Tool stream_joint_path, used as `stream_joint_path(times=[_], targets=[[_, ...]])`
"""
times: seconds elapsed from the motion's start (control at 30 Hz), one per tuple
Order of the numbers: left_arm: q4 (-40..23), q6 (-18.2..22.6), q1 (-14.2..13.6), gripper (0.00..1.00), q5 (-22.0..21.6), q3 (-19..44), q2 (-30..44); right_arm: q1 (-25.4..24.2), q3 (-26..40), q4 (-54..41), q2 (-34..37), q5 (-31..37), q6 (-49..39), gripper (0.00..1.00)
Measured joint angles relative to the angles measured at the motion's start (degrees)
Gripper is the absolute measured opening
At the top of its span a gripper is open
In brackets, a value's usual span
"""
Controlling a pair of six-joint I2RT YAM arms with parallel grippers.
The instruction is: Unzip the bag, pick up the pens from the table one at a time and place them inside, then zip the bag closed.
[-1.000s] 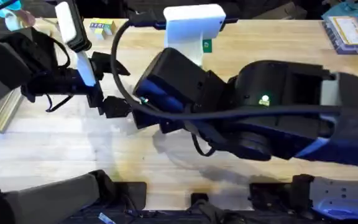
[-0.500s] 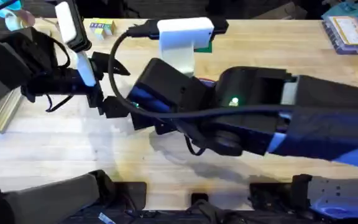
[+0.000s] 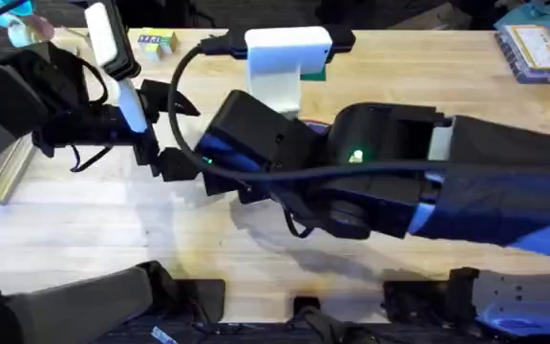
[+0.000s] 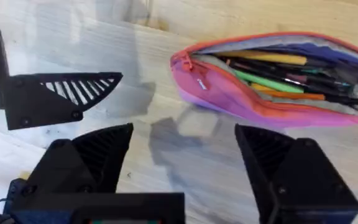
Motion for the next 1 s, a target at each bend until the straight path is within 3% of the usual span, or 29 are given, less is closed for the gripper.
stream_joint_path(times=[0.3, 1.0], targets=[[0.0, 0.0, 0.0, 0.993, 0.0, 0.0, 0.0, 0.0, 0.0, 5.3, 3.7, 2.6, 0.0, 0.998], [0.0, 0.2, 0.1, 0.994, -0.4, 0.0, 0.0, -3.3, 0.0, 7.0, 7.8, 4.5, 4.3, 0.968]])
